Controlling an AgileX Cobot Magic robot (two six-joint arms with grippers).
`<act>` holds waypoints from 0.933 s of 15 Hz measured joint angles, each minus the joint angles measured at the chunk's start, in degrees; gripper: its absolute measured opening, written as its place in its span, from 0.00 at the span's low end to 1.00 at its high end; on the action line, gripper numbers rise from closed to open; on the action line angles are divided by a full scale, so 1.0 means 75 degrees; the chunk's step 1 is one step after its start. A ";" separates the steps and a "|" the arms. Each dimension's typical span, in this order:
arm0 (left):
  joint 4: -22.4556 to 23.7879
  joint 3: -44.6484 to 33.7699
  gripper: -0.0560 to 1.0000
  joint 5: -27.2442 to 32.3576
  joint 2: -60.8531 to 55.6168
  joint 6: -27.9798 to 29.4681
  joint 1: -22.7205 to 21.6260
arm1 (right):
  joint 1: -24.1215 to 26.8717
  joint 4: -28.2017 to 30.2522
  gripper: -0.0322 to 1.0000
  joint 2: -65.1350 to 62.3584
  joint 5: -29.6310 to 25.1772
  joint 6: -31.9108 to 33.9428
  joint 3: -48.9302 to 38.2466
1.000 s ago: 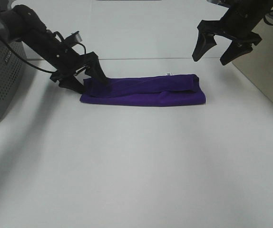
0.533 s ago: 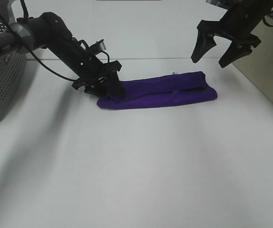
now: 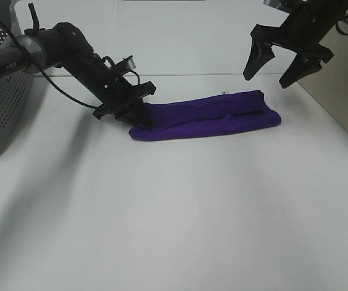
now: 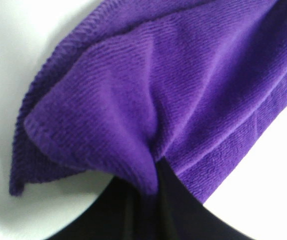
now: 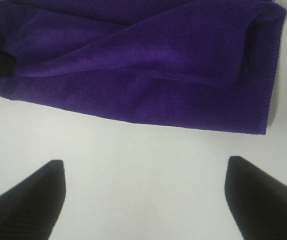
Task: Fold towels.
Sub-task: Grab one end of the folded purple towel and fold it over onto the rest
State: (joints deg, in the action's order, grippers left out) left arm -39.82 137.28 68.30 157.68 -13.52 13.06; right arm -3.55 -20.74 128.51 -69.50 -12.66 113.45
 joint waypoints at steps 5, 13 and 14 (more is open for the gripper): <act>0.0833 -0.0092 0.09 0.0153 -0.0527 -0.0084 -0.0840 | 0.0000 0.0000 0.85 -0.0076 -0.0008 0.0359 0.0000; -0.0588 -0.0099 0.09 0.0031 -0.1398 -0.0978 -0.0015 | 0.0000 -0.0267 0.85 -0.0978 -0.0046 0.0359 0.0000; -0.0588 -0.0099 0.09 -0.0176 -0.1367 -0.1070 0.0244 | 0.0000 -0.0367 0.85 -0.1062 -0.0046 0.0359 0.0000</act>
State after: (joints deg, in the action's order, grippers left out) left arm -44.23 136.54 66.98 147.42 -21.54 14.90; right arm -3.55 -23.49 120.55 -69.84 -9.97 113.45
